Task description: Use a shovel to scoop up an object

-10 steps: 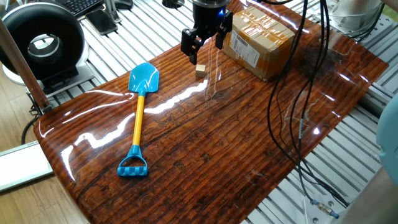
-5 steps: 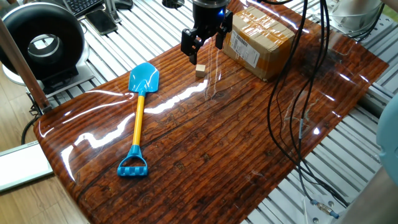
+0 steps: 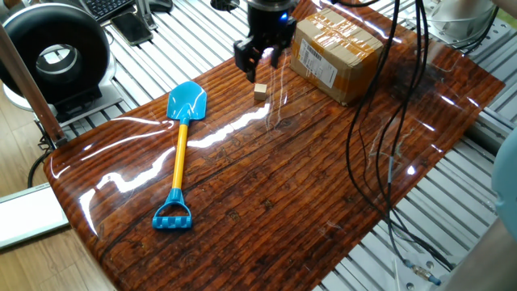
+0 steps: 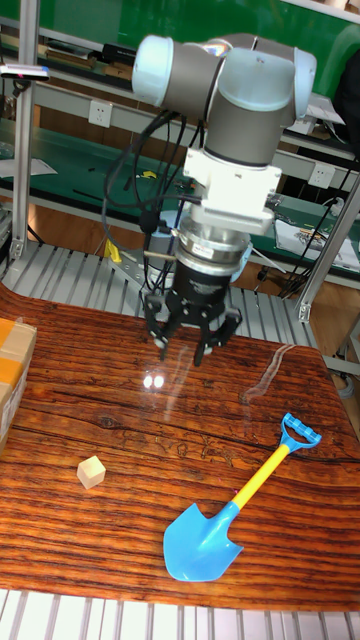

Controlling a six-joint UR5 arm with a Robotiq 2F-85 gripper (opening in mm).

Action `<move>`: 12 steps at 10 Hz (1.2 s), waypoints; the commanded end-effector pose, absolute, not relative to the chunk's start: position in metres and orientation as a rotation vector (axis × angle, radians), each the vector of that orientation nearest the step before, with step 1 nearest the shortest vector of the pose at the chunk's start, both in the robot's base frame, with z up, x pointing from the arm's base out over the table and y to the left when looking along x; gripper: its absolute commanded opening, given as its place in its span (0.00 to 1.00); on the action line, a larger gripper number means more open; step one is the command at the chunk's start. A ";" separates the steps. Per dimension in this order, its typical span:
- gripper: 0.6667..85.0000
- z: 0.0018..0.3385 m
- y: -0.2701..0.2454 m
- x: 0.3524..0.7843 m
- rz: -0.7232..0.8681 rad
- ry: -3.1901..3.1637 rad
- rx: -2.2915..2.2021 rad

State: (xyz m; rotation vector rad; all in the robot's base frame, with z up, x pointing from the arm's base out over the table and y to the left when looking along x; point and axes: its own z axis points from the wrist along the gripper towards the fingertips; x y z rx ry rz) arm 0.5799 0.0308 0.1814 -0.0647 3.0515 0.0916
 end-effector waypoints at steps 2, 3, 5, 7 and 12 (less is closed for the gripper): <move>0.39 0.184 0.064 0.613 0.138 3.051 -0.081; 0.39 0.186 0.063 0.616 0.122 3.056 -0.096; 0.42 0.186 0.065 0.615 0.133 3.057 -0.124; 0.42 0.185 0.064 0.612 0.132 3.070 -0.120; 0.47 0.186 0.069 0.612 0.159 3.065 -0.154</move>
